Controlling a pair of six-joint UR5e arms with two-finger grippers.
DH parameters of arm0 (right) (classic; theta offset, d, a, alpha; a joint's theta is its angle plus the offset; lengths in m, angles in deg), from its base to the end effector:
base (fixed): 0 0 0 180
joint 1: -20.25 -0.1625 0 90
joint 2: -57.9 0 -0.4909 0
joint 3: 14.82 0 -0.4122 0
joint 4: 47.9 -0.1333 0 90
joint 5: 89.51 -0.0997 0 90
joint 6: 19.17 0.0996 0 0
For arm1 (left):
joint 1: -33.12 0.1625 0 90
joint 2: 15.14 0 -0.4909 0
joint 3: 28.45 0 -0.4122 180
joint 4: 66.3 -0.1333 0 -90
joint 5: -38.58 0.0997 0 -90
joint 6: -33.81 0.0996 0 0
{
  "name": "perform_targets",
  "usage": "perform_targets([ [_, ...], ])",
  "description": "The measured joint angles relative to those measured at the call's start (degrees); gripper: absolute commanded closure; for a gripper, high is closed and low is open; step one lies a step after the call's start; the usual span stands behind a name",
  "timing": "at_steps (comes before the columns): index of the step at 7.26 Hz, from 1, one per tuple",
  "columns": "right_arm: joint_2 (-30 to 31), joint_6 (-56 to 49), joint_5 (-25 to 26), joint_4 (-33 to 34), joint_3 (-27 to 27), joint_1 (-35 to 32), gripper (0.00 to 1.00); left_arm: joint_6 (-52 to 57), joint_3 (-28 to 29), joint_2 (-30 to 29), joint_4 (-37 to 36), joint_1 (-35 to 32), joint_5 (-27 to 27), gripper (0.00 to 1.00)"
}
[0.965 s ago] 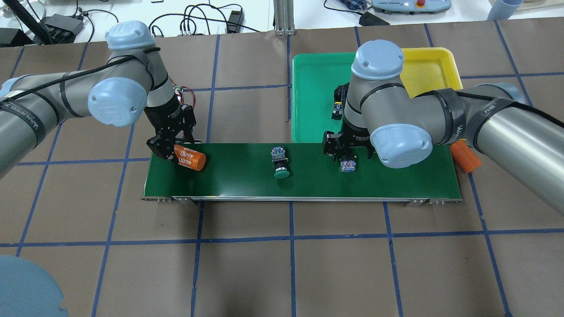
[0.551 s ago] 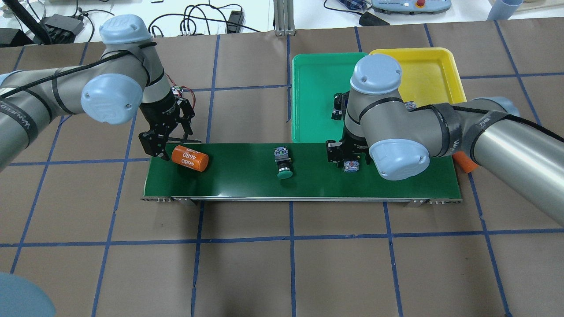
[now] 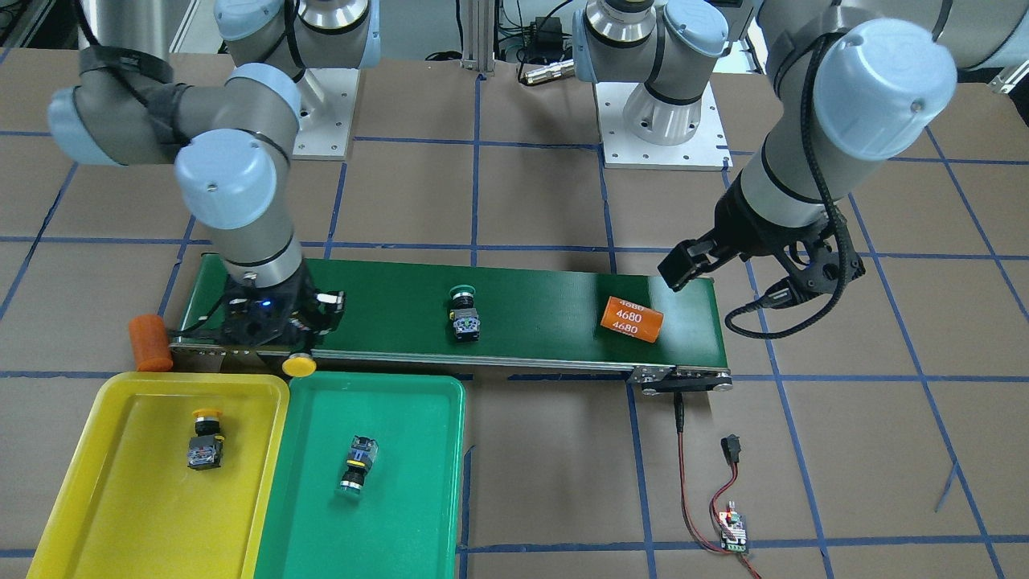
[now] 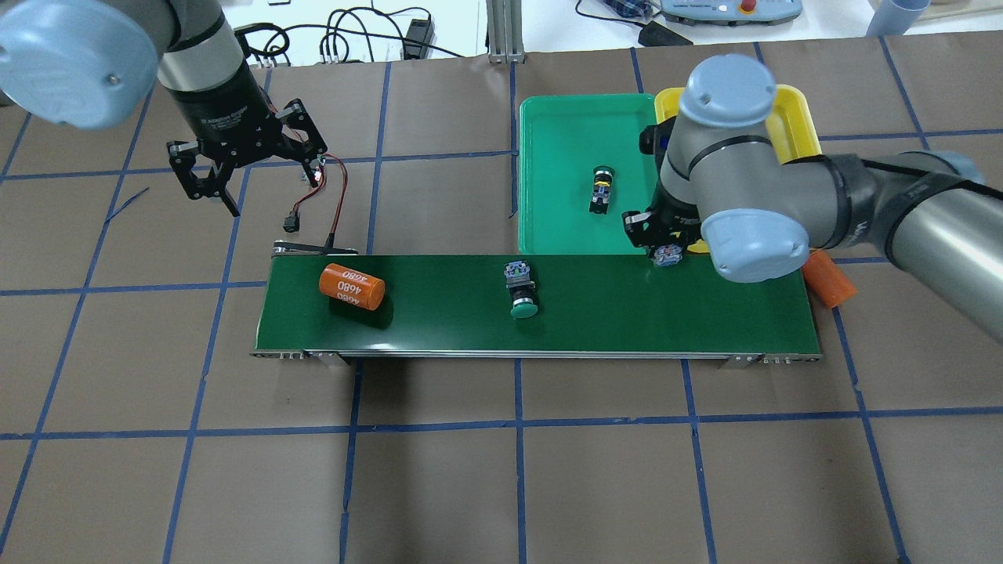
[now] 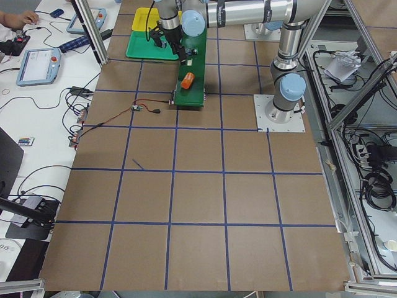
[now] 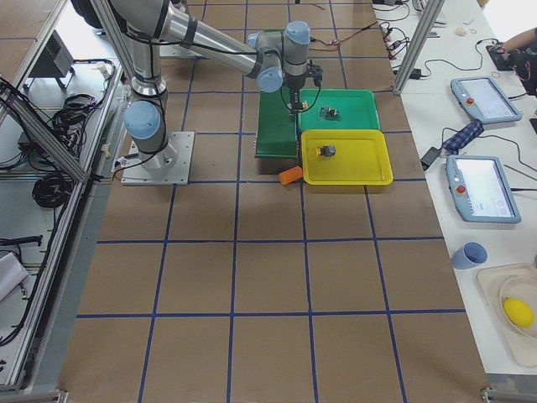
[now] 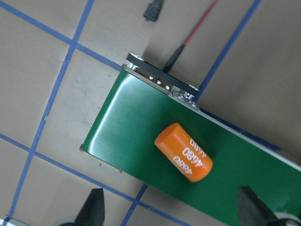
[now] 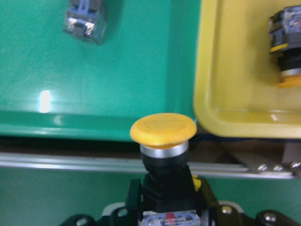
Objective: Sort buttons by color to trays
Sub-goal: 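Carry the yellow button into the yellow tray with right while left lifts away, then move the right gripper to the belt and grasp the green button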
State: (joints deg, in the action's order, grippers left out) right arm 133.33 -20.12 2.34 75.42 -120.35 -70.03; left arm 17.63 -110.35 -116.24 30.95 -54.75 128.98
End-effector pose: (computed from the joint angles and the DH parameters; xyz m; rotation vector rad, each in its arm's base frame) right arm 0.1329 -0.5846 0.3371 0.0319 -3.1076 0.0871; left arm -0.1107 -0.5911 0.5069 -0.4924 3.0614 0.2747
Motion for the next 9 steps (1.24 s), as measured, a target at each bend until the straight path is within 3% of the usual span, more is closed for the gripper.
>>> perform_targets([
  [2, -6.16, -10.31, 0.18, -1.25, 8.42, 7.76, 0.91, 17.57, 3.3, -1.07, 3.93, -0.1, -1.02, 0.0],
  [3, -9.16, -15.11, 0.27, -1.64, 12.0, 10.38, 0.82, 20.98, 3.65, -0.49, 4.21, -0.44, -1.02, 0.0],
  [4, -12.06, -19.84, 0.28, -1.7, 14.63, 12.42, 0.6, 22.14, 3.76, 0.68, 4.24, -1.12, -0.88, 0.0],
  [5, -14.05, -22.94, 0.26, -1.67, 15.94, 14.03, 0.02, 21.87, 3.53, 2.08, 4.21, -1.97, -0.68, 0.0],
  [9, -13.85, -24.96, -0.2, -3.06, 16.14, 15.22, 0.0, 12.29, 1.36, 7.01, 2.49, -3.46, -0.34, 0.0],
])
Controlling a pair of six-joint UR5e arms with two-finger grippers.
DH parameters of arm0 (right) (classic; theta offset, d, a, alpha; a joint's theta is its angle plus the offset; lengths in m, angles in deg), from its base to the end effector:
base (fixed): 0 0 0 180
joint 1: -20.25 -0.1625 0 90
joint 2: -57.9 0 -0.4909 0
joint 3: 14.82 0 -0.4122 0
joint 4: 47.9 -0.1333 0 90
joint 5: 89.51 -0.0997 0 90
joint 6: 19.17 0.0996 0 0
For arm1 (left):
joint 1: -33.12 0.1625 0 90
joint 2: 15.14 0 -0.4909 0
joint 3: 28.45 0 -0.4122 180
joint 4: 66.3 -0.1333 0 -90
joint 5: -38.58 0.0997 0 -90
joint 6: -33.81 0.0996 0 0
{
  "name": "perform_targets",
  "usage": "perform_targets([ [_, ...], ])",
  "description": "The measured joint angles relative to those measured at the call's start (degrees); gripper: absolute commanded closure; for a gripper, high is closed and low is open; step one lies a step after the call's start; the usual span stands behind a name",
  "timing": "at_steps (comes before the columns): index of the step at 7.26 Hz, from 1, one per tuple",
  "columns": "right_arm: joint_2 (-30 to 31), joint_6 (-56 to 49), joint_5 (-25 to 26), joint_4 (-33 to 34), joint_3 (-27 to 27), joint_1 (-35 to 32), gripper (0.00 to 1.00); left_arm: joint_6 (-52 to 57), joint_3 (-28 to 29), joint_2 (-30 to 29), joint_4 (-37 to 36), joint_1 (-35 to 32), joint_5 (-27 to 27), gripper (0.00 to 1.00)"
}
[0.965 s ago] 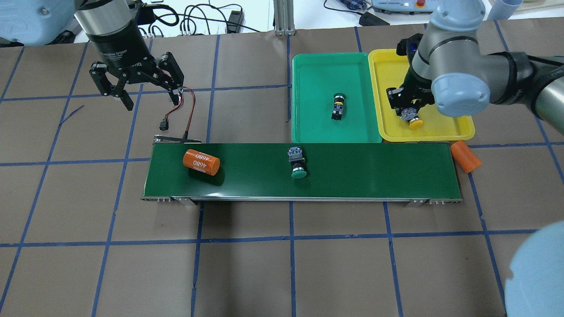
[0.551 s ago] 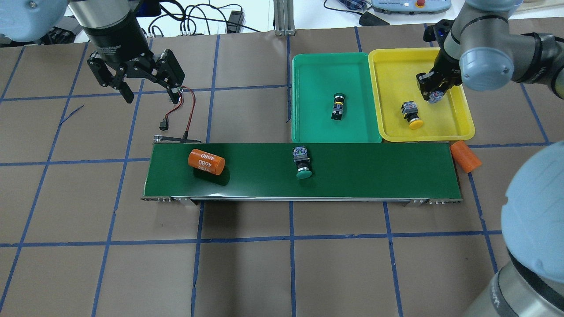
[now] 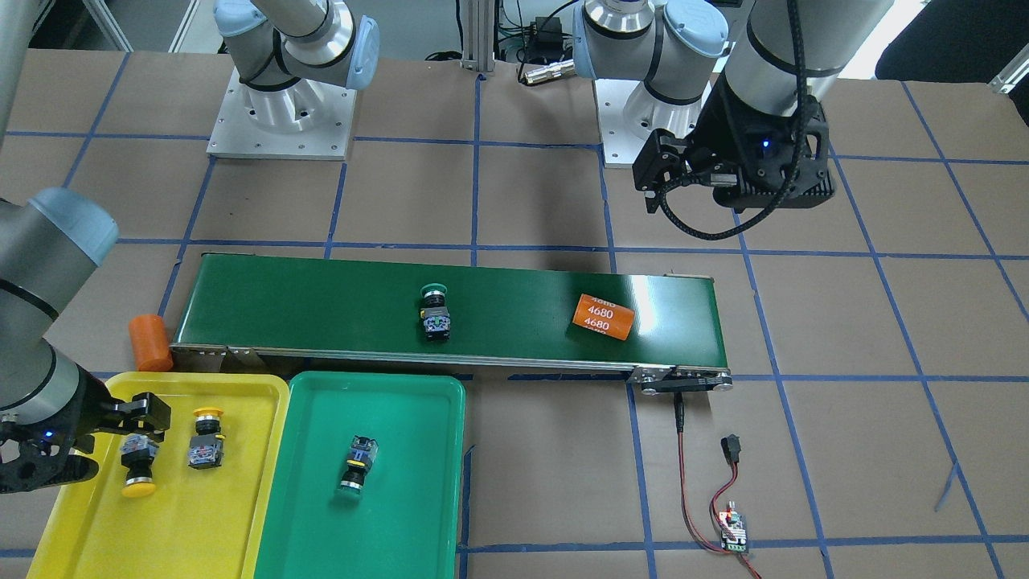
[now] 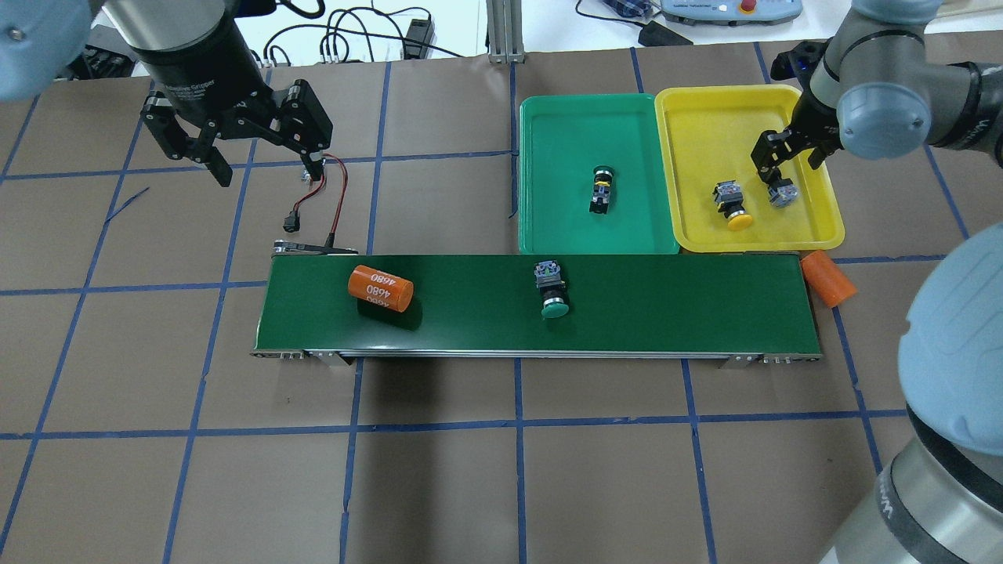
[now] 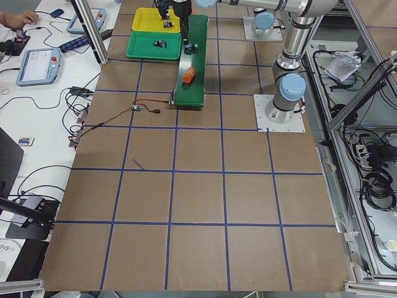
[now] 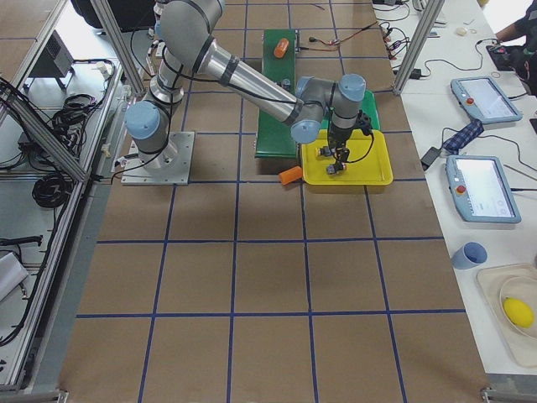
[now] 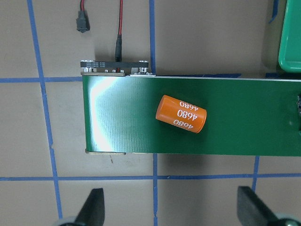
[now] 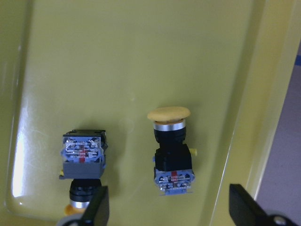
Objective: Sort buttons by color to trays
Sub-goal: 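Move the right gripper to the belt and grasp the green button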
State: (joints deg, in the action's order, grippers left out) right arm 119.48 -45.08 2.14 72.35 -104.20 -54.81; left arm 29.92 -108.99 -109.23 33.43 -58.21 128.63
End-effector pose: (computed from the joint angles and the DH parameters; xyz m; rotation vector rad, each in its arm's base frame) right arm -0.0550 -0.7120 0.3068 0.2953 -3.0852 0.0465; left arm -0.1456 -0.5340 0.5838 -0.0700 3.1342 0.1192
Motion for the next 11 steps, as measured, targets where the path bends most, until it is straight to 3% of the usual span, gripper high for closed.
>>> perform_targets([
  [3, 8.34, 6.92, 0.14, -6.11, -4.1, -5.87, 0.0, -2.59, -5.98, 4.62, -4.9, 0.1, 0.01, 0.0],
  [5, 15.87, 14.8, -0.15, -6.87, -11.69, -9.59, 0.0, -2.81, -10.96, 5.9, -10.78, 0.33, -0.38, 0.0],
  [7, 21.31, 21.95, -0.33, -5.54, -19.15, -13.66, 0.0, -5.1, -14.14, 5.49, -12.19, 0.39, -0.61, 0.0],
  [11, 22.55, 24.89, -0.42, -3.24, -23.52, -16.72, 0.0, -8.53, -15.37, 5.81, -16.83, 0.11, -0.66, 0.0],
])
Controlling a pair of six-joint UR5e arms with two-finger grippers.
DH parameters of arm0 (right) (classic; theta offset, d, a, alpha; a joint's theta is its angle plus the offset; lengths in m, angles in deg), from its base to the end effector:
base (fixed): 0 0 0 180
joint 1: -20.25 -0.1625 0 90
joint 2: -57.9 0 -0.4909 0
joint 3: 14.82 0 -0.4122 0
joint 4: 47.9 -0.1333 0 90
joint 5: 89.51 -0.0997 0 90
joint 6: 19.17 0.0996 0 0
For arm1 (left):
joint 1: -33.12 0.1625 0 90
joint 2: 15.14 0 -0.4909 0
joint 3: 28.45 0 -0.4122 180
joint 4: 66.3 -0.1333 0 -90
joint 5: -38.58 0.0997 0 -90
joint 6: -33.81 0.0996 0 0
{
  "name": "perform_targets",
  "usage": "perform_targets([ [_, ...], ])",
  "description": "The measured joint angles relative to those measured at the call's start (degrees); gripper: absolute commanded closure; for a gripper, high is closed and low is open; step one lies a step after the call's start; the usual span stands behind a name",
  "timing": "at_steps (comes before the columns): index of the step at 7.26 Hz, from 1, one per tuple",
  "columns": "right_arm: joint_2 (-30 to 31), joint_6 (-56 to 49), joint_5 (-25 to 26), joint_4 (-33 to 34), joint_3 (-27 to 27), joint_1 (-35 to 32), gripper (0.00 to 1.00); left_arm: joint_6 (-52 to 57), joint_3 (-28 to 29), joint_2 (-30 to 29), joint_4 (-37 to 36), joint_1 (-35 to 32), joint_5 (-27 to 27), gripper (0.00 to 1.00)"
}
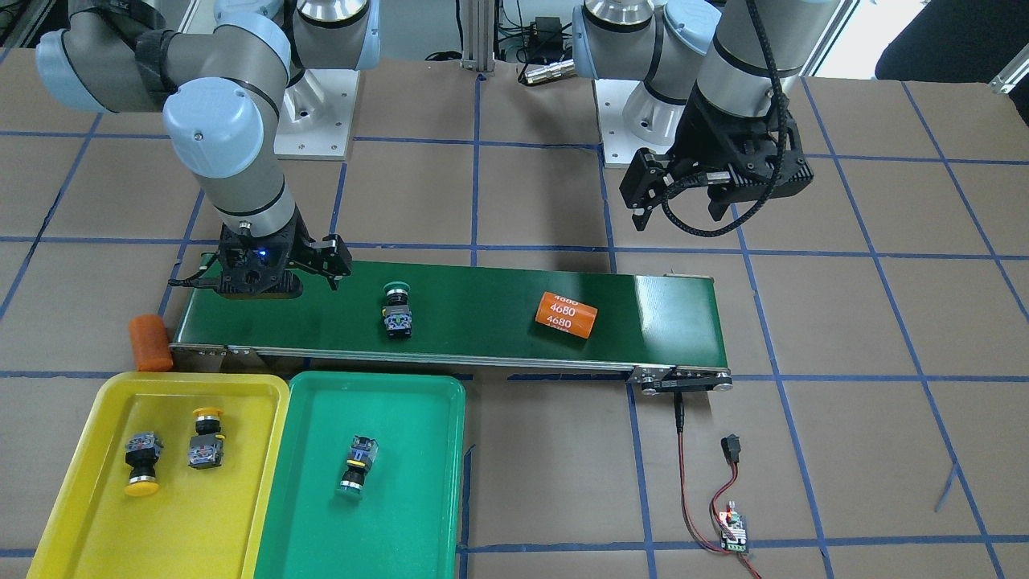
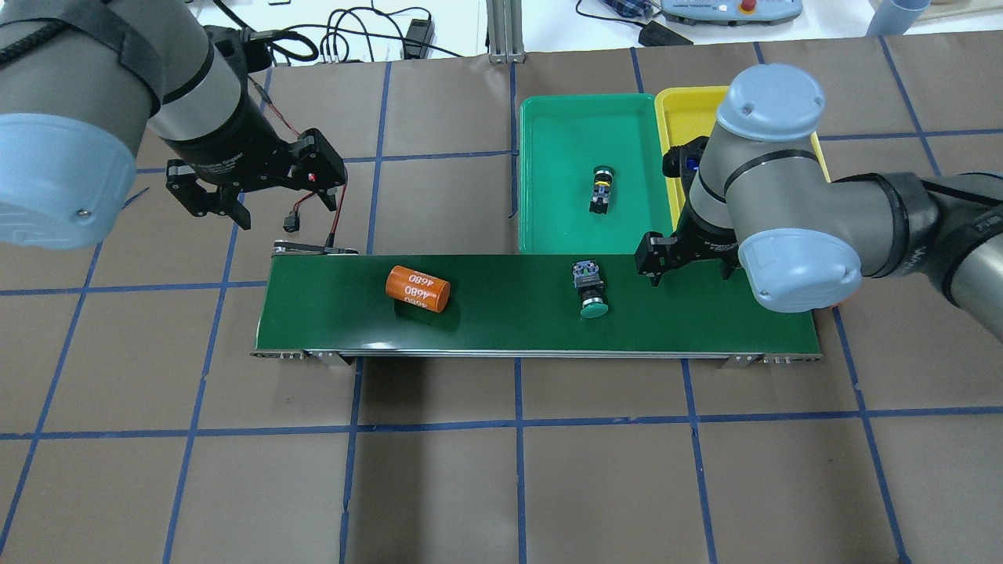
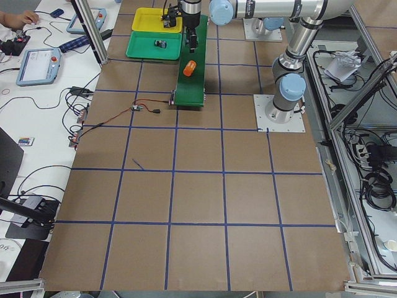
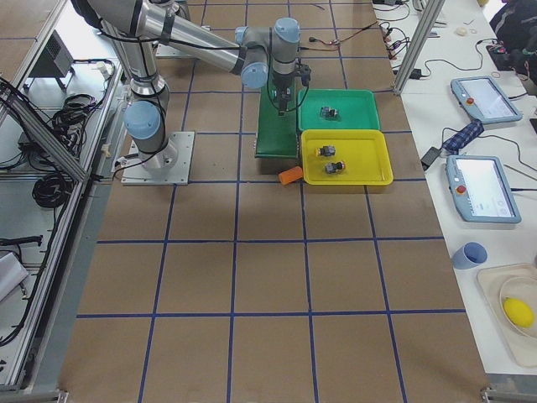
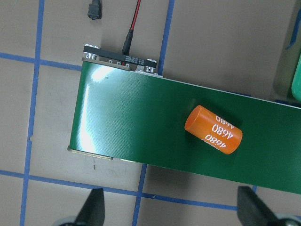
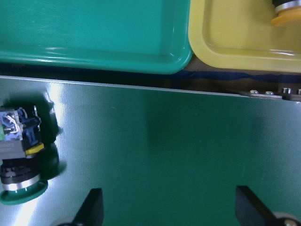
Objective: Sort buttons by color to trays
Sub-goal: 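Move the right gripper to the belt and grasp the green button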
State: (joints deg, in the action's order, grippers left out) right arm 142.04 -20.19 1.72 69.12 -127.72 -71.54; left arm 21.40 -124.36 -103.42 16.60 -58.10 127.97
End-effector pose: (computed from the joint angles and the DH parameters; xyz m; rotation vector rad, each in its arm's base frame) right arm 0.1470 -0.5038 0.3499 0.0770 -3.1186 -0.0471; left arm -0.1450 -0.4980 0.5287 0.3042 -3.1092 0.0768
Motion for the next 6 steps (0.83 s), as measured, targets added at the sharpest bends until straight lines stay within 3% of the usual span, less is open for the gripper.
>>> perform_targets([
  [6, -0.59, 3.22, -2.52, 2.27, -0.16, -1.39, 0.03, 1.77, -0.9, 1.22, -2.17, -0.18, 0.75, 0.0],
])
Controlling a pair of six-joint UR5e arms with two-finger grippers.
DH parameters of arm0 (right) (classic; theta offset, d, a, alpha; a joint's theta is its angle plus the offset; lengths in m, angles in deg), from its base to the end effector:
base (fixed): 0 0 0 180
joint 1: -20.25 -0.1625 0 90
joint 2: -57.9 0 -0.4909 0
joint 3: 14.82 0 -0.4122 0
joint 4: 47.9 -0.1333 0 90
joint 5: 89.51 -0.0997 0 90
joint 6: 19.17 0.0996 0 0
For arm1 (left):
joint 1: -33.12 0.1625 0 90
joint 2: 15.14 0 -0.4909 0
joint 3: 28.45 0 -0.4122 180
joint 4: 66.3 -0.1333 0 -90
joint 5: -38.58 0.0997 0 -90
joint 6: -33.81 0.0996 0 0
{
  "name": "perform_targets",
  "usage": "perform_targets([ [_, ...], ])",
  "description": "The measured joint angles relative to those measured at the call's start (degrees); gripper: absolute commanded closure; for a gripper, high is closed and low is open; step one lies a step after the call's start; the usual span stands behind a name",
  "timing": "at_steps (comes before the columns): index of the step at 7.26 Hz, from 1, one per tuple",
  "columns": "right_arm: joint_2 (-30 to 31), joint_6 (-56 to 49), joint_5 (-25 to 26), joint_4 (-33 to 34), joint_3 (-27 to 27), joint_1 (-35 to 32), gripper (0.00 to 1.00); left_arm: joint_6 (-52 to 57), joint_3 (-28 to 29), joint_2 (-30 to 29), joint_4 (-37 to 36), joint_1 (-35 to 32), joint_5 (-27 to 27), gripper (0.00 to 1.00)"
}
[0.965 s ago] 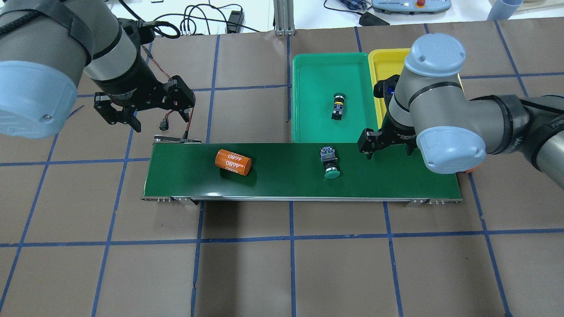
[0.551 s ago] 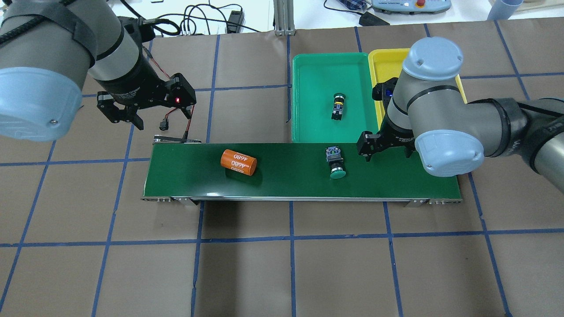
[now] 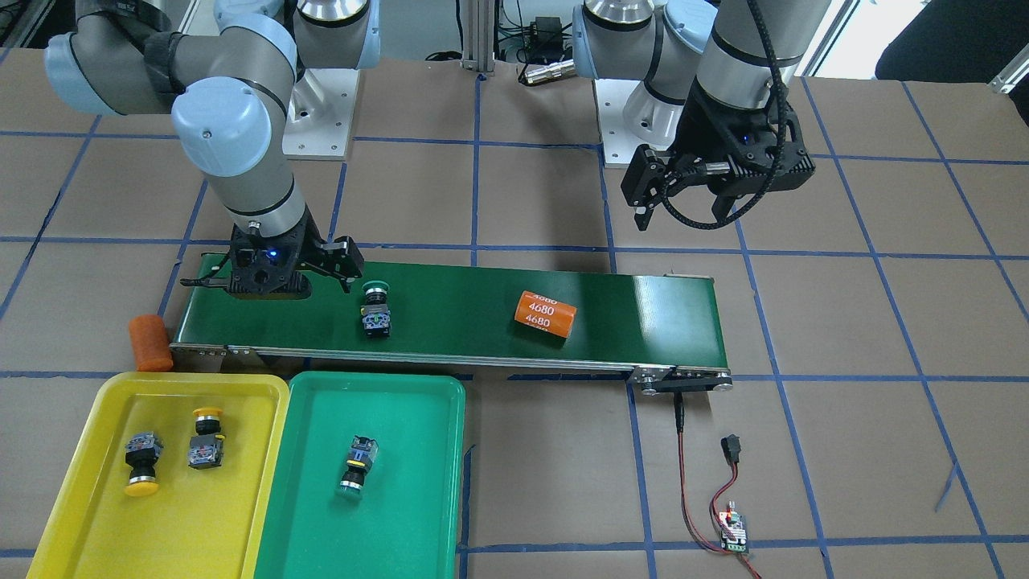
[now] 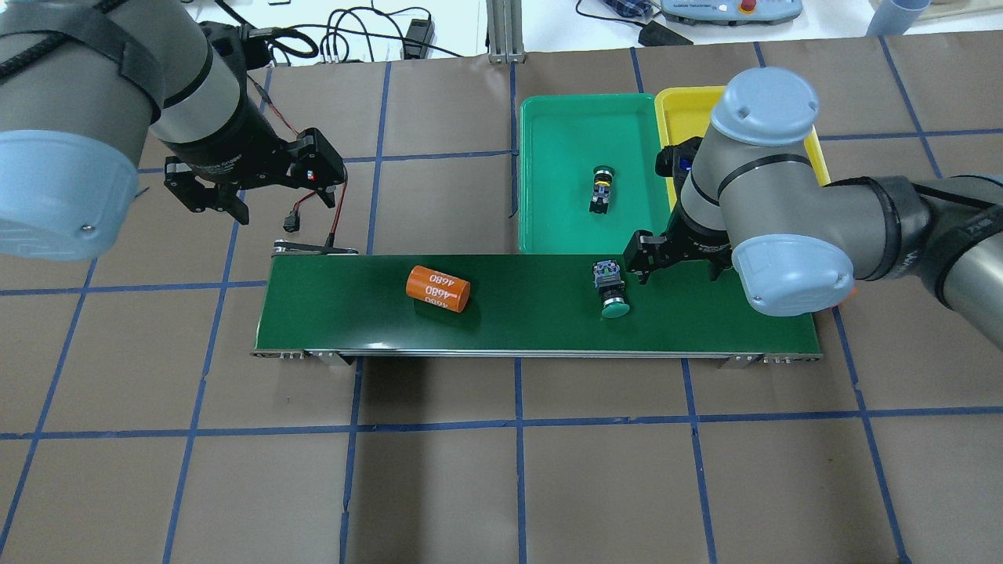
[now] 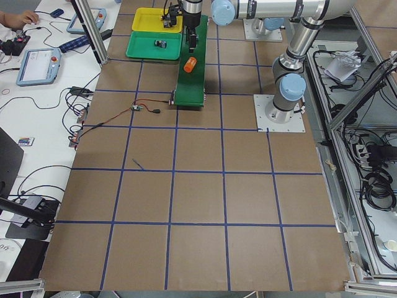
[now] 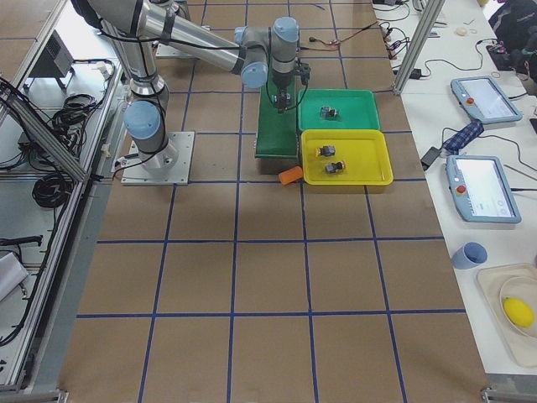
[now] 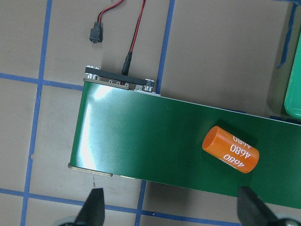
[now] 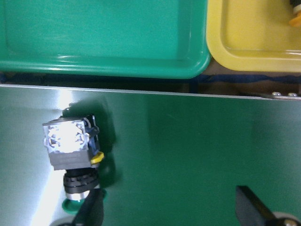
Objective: Sort buttons by color to trays
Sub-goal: 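Move the right gripper to the belt and grasp the green button, then carry the green button into the green tray and release it with right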
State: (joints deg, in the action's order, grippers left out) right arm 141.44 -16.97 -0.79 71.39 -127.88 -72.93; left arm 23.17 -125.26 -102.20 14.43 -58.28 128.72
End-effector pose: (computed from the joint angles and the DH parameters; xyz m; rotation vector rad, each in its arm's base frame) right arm 0.1638 -0.5049 0.3472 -0.0266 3.1193 0.0079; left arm -0.1451 -0.4913 0.5352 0.2523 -3.1205 0.1472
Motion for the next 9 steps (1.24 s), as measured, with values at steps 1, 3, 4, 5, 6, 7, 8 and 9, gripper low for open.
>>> perform_targets([
  [1, -0.83, 1.12, -0.4, 1.42, -0.03, -1.11, 0.04, 0.18, 0.05, 0.28, -0.18, 0.0, -0.09, 0.0],
  [3, -2.25, 2.07, -0.57, 3.13, -0.2, -2.1, 0.1, 0.48, 0.45, 1.1, -0.17, 0.03, -0.17, 0.0],
  [4, -2.88, 2.25, -0.62, 3.55, -0.32, -2.21, 0.11, 0.77, 0.58, 1.44, -0.15, 0.11, -0.19, 0.0],
  [5, -3.65, 2.42, -0.64, 4.43, -0.68, -2.23, 0.11, 1.29, 0.73, 1.56, -0.14, 0.22, -0.1, 0.0],
  [6, -4.44, 2.47, -0.63, 5.5, -1.22, -2.25, 0.15, 1.83, 0.78, 1.63, -0.12, 0.32, 0.0, 0.0],
  [7, -5.08, 2.41, -0.59, 6.25, -1.58, -2.26, 0.31, 2.38, 0.77, 1.82, 0.12, 0.36, 0.17, 0.0],
  [8, -5.41, 2.21, -0.55, 6.69, -1.73, -2.26, 0.6, 3.0, 0.79, 2.17, 0.5, 0.36, 0.77, 0.0],
  [9, -5.52, 2.03, -0.49, 6.9, -1.71, -2.26, 0.74, 3.7, 0.72, 2.52, 0.88, 0.35, 1.46, 0.0],
])
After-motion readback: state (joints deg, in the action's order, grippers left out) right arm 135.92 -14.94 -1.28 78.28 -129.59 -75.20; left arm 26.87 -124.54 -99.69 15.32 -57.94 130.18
